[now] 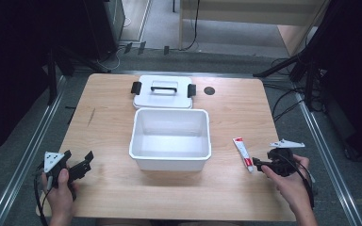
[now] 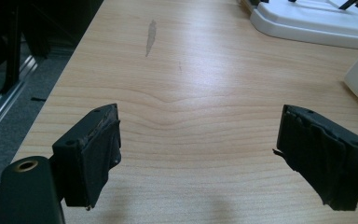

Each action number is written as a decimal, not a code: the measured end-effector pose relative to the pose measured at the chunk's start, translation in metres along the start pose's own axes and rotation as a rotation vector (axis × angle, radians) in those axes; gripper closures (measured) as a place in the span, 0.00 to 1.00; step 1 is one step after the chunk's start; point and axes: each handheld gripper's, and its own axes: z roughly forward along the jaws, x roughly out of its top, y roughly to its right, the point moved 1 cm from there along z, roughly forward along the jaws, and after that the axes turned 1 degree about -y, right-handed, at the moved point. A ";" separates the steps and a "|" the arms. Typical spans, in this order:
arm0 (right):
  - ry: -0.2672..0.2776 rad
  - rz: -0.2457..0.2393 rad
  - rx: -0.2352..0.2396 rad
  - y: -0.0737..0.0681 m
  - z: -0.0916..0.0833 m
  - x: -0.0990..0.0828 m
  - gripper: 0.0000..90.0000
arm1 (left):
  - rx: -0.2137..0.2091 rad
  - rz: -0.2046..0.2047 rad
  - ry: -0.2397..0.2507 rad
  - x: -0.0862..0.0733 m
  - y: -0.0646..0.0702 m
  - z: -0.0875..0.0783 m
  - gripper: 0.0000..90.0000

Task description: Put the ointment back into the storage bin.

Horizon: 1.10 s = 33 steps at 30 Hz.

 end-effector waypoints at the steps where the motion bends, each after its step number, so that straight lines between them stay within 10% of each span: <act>1: -0.016 -0.009 -0.007 -0.001 -0.001 0.004 0.41 | 0.000 -0.003 0.001 0.000 0.000 0.000 0.16; 12: -0.276 -0.040 0.051 -0.011 0.007 0.043 0.50 | -0.003 -0.008 0.003 0.000 0.000 0.000 0.16; 23: -0.526 -0.036 0.007 -0.027 0.032 0.067 0.52 | -0.005 -0.011 0.002 0.000 0.000 0.000 0.16; 33: -0.588 0.003 0.004 -0.032 0.046 0.068 0.67 | -0.007 -0.014 -0.003 0.000 -0.001 0.000 0.16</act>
